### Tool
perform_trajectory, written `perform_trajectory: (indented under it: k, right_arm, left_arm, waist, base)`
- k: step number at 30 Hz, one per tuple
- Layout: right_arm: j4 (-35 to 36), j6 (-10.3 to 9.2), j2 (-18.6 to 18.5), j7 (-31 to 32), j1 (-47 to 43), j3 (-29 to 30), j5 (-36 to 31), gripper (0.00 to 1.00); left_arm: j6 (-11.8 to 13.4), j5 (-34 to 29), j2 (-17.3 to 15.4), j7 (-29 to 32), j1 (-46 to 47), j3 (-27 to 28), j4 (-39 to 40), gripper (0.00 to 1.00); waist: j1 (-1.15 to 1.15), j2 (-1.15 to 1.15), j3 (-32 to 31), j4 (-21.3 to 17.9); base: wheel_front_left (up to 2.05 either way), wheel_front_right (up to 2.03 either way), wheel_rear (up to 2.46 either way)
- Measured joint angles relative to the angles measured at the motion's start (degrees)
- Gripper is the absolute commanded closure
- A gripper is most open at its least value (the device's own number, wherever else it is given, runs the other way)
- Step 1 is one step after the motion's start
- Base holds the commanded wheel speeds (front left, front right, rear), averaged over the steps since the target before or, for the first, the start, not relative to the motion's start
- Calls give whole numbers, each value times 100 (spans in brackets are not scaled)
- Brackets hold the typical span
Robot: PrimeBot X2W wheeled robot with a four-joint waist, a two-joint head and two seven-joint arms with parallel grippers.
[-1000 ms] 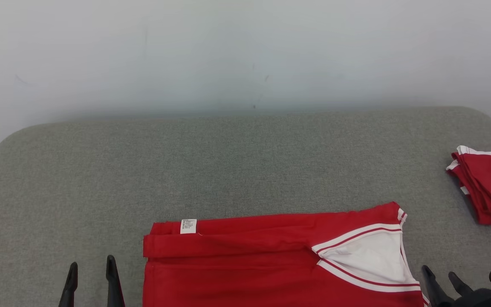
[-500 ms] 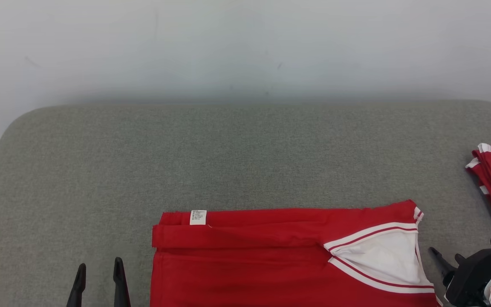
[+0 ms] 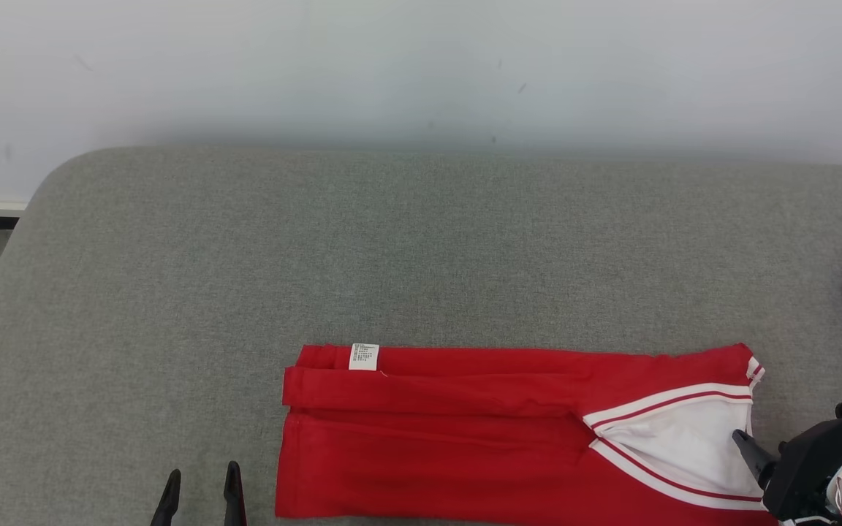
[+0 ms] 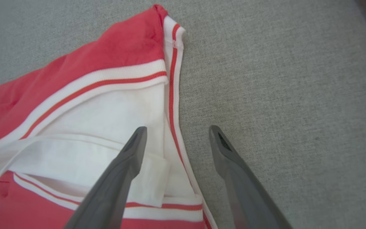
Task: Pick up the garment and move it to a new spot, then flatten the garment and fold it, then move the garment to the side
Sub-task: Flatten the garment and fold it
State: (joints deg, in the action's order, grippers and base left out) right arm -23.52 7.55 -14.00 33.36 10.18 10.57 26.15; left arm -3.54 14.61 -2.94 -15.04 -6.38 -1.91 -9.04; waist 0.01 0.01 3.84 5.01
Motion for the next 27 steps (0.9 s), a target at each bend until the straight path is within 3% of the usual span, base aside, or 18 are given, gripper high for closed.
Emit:
perform_trajectory:
  k: [13,14,16,17,27]
  right_arm:
    - [-463,-1,26,420,351,-110,-58,0]
    - [-470,-12,27,438,360,-111,-63,15]
    - [-485,-16,30,444,380,-124,-105,89]
    - [-489,-16,32,441,395,-145,-122,100]
    - [-594,2,103,107,587,-78,-409,100]
  left_arm:
    - [-124,-116,0,0,256,71,-87,0]
    - [-138,-126,-1,0,277,83,-89,0]
    - [-155,-144,-11,0,341,97,-110,0]
    - [-162,-145,-22,0,392,103,-138,0]
    - [-259,-148,-182,0,935,98,-502,0]
  waist:
    - [0,0,167,151]
    - [0,0,173,163]
    - [0,0,183,180]
    - [0,0,187,185]
    - [0,0,201,88]
  base:
    - [0,0,0]
    - [0,0,0]
    - [0,0,0]
    - [0,0,0]
    - [0,0,0]
